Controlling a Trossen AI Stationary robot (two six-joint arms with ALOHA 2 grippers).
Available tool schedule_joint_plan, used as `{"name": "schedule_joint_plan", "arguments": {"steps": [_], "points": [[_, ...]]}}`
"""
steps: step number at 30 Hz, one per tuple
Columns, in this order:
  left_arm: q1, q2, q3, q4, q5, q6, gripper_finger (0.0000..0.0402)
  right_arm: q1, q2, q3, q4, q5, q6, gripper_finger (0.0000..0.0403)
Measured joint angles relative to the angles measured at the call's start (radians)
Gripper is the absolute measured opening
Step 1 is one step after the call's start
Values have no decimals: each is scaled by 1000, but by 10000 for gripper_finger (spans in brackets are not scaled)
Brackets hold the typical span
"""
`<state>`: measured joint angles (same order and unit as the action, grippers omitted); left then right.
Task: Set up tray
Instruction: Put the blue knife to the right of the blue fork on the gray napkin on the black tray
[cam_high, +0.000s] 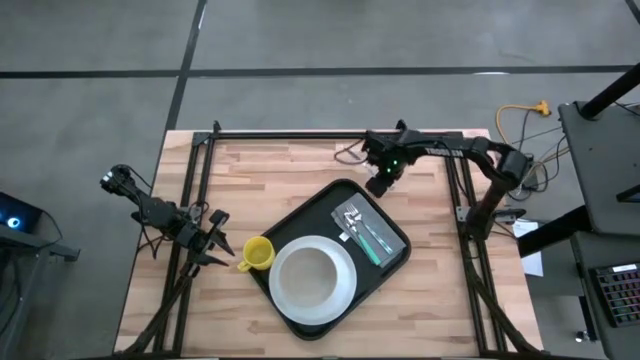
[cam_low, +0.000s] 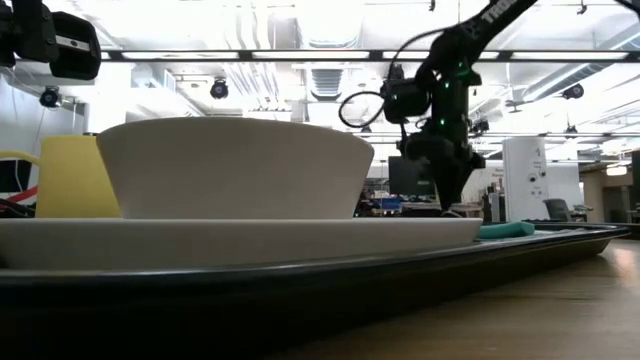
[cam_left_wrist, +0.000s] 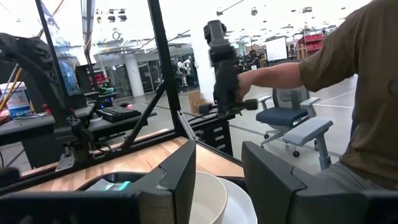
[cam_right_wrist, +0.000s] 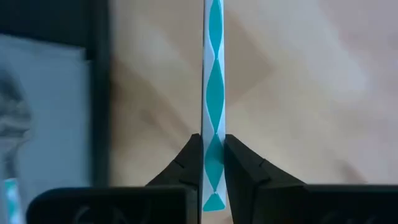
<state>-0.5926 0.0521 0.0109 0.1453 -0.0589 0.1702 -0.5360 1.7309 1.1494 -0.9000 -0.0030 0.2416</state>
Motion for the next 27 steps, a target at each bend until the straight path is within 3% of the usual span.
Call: {"name": "schedule_joint_plan", "arguments": {"steps": [15,27], "points": [[0,0,0,0,0,0,116,352,-40,-1,-90,26,426,28],[0,0,0,0,0,0,116,543,-41,-51,-92,26,726,28]]}}
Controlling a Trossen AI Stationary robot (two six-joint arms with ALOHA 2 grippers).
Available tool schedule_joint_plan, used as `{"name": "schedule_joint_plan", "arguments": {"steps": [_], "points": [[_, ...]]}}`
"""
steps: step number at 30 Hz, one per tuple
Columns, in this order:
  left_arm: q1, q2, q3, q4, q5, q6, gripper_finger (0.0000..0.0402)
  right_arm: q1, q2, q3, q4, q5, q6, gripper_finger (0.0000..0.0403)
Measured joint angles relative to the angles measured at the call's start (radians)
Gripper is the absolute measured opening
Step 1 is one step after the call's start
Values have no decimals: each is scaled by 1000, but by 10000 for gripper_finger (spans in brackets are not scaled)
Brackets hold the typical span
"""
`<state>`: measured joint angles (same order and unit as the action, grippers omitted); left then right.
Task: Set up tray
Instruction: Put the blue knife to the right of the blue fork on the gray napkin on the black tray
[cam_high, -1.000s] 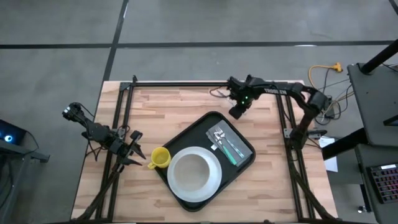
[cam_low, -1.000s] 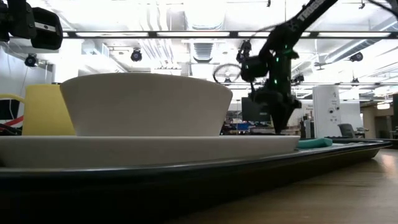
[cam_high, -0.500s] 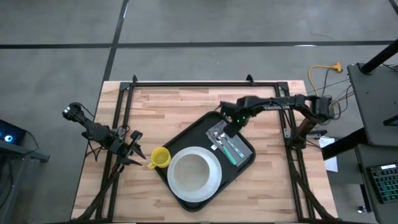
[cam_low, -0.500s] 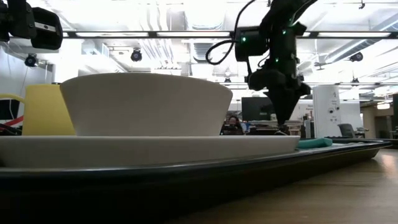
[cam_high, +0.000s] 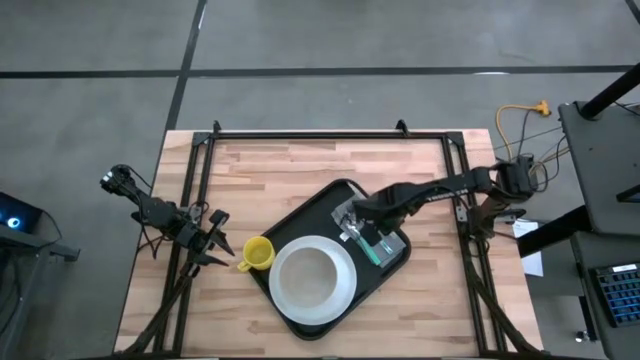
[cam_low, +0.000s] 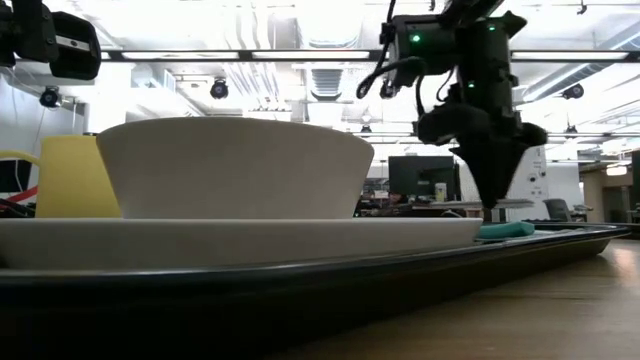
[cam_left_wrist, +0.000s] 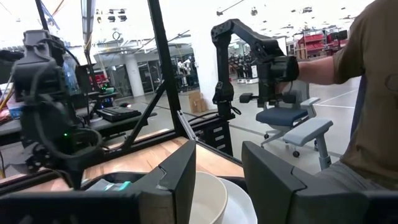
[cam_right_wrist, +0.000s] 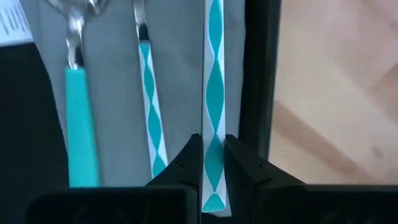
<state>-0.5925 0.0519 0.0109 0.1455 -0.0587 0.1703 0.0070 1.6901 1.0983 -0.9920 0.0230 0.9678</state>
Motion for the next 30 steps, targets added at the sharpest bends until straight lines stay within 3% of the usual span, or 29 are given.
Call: {"name": "schedule_joint_plan", "arguments": {"steps": [12,30], "points": [[0,0,0,0,0,0,116,119,0,-24,7,0,172,28],[0,0,0,0,0,0,116,133,-2,-166,170,6,219,28]]}}
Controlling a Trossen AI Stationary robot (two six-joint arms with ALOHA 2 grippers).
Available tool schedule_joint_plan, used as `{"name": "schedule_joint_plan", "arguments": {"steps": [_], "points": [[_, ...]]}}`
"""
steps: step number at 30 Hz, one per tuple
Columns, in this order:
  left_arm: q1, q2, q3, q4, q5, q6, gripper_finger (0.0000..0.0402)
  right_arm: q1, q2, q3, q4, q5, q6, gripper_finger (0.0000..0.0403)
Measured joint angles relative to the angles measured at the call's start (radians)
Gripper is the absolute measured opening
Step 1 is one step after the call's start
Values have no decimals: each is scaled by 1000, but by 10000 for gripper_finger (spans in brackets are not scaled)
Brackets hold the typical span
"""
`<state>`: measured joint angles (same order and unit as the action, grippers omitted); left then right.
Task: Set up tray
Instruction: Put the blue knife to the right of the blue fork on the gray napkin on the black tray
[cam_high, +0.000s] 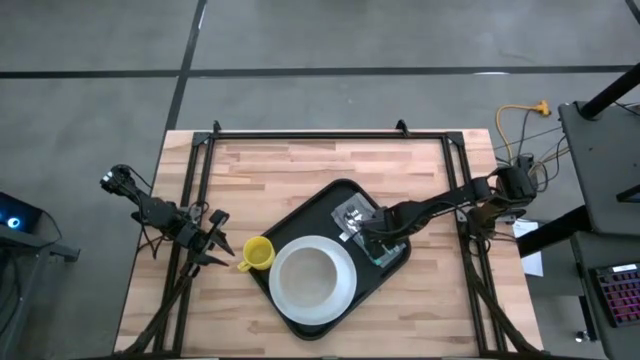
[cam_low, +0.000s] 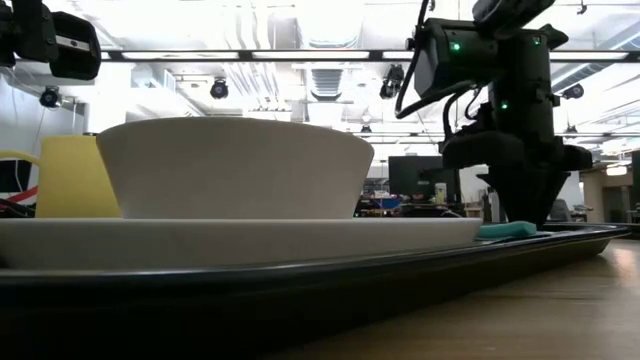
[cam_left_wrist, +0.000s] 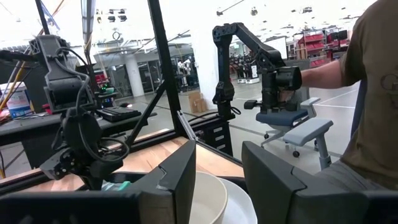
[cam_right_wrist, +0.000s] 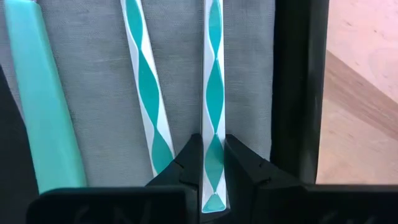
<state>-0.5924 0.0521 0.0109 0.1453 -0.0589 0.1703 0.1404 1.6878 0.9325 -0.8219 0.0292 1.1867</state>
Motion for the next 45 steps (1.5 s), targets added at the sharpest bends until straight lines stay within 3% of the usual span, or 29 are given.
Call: {"name": "schedule_joint_plan", "arguments": {"steps": [45], "points": [[0,0,0,0,0,0,116,-37,0,11,-30,23,-137,29]]}}
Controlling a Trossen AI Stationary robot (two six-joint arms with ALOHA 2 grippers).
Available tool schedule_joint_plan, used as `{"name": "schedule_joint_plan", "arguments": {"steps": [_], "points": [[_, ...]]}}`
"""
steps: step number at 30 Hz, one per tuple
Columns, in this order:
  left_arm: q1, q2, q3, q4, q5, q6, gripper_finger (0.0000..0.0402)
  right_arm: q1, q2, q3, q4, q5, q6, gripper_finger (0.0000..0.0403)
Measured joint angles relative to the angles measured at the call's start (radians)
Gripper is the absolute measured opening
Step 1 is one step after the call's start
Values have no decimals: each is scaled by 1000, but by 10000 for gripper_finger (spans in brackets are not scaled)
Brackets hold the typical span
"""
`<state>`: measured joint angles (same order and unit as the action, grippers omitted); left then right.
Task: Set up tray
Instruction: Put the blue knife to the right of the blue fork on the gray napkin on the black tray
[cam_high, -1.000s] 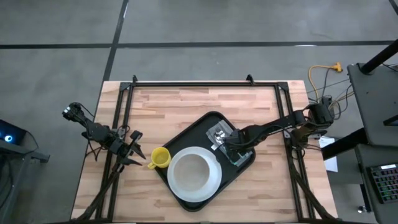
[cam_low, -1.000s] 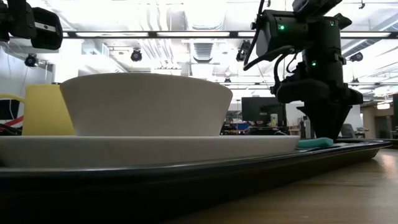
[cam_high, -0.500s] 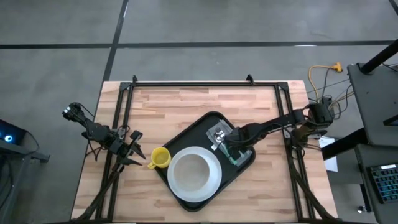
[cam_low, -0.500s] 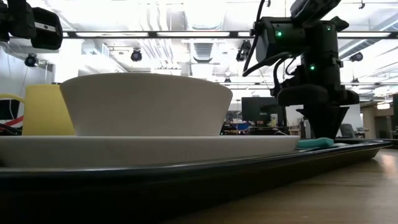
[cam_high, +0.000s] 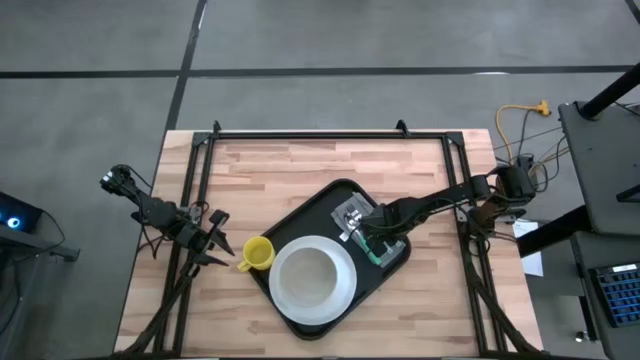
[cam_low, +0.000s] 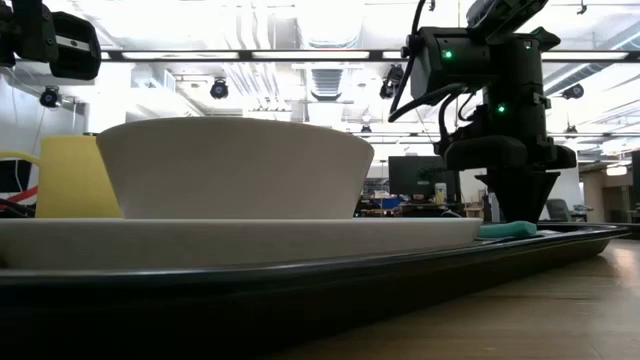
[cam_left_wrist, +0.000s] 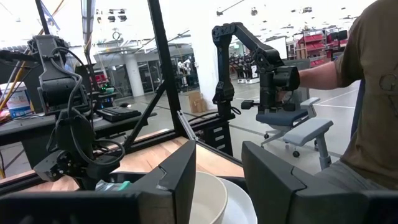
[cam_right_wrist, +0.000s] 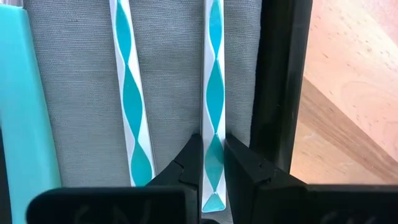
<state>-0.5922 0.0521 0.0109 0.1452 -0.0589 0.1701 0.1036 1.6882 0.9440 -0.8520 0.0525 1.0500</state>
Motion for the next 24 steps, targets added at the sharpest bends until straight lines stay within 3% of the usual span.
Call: {"name": "schedule_joint_plan", "arguments": {"steps": [24], "points": [[0,0,0,0,0,0,116,1,0,0,7,-4,-31,65]]}}
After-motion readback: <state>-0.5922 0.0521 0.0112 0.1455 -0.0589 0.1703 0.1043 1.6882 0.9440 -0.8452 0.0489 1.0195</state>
